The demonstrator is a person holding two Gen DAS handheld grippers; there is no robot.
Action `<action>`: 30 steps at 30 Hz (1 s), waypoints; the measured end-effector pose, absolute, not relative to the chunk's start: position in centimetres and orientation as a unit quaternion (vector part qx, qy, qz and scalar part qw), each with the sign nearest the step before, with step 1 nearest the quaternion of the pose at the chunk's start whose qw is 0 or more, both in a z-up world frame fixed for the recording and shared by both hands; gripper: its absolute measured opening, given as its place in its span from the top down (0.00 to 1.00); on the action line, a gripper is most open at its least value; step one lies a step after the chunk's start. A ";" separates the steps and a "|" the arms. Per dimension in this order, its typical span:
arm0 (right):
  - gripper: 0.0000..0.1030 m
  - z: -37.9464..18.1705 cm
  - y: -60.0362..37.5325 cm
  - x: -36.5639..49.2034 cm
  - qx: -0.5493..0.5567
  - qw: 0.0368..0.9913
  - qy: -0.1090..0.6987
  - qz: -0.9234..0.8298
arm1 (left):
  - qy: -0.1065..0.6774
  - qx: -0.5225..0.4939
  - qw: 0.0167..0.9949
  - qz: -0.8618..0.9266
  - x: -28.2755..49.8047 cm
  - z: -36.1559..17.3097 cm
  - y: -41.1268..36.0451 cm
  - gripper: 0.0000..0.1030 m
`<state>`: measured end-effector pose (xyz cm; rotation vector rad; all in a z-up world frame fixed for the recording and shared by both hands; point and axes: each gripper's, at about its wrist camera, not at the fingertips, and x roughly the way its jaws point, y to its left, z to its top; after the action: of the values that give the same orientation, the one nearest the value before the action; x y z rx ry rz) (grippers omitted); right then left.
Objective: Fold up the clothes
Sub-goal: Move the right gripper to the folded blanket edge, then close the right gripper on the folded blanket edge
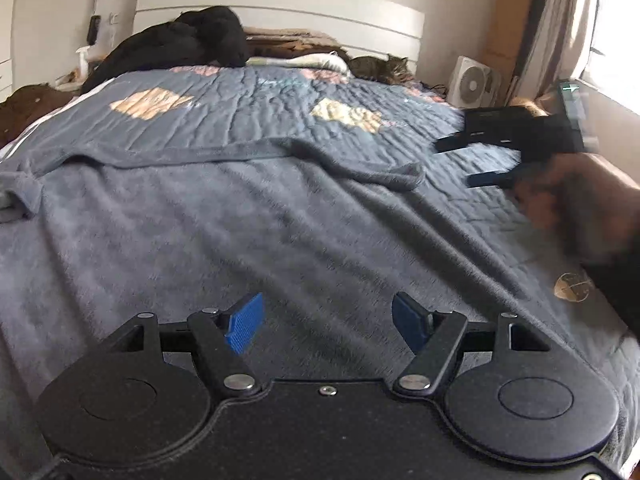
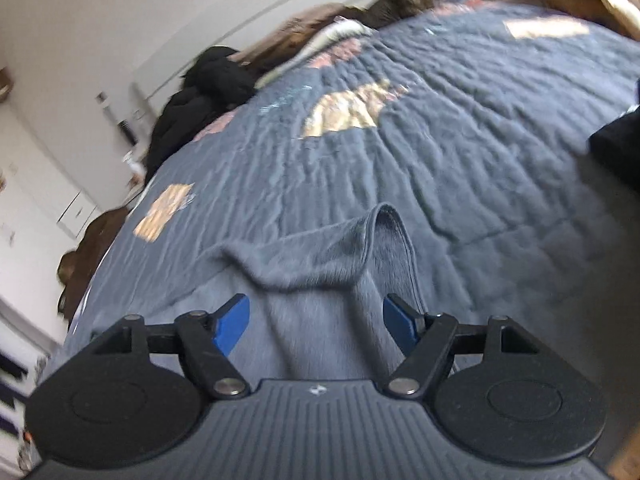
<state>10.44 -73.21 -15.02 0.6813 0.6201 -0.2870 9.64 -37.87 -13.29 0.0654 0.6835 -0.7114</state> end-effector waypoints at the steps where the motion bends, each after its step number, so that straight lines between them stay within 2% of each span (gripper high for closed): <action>1: 0.29 -15.7 -73.6 11.4 0.328 0.883 0.303 -0.145 | 0.329 0.028 0.879 -0.344 9.8 -13.2 -37.8 0.32; 14: 0.30 -19.7 -74.9 17.8 0.324 0.869 0.334 -0.167 | 0.348 0.007 0.872 -0.344 10.7 -13.4 -37.6 0.32; 16: 0.35 -19.7 -74.8 18.3 0.324 0.870 0.332 -0.165 | 0.341 0.013 0.874 -0.346 10.5 -13.2 -37.7 0.32; 17: 0.44 -19.8 -74.8 18.6 0.325 0.870 0.333 -0.162 | 0.341 0.013 0.874 -0.345 10.4 -13.2 -37.7 0.32; 18: 0.58 -19.9 -74.8 18.9 0.327 0.869 0.335 -0.160 | 0.343 0.014 0.874 -0.344 10.5 -13.2 -37.8 0.32; 19: 0.67 -19.9 -74.9 19.1 0.330 0.867 0.337 -0.162 | 0.345 0.015 0.873 -0.344 10.5 -13.3 -37.8 0.32; 20: 0.84 -19.8 -75.0 19.2 0.335 0.864 0.337 -0.168 | 0.346 0.016 0.873 -0.343 10.5 -13.4 -37.9 0.32; 21: 0.94 -19.7 -75.2 19.3 0.345 0.861 0.331 -0.174 | 0.347 0.018 0.874 -0.341 10.5 -13.5 -37.9 0.32; 30: 0.95 -17.7 -81.2 19.1 0.469 0.827 0.198 -0.240 | 0.344 0.025 0.874 -0.342 10.7 -13.8 -38.0 0.32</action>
<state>19.09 -81.19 -17.72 0.9959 0.4216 -0.5102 10.71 -38.02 -13.80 0.0530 0.7186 -0.7133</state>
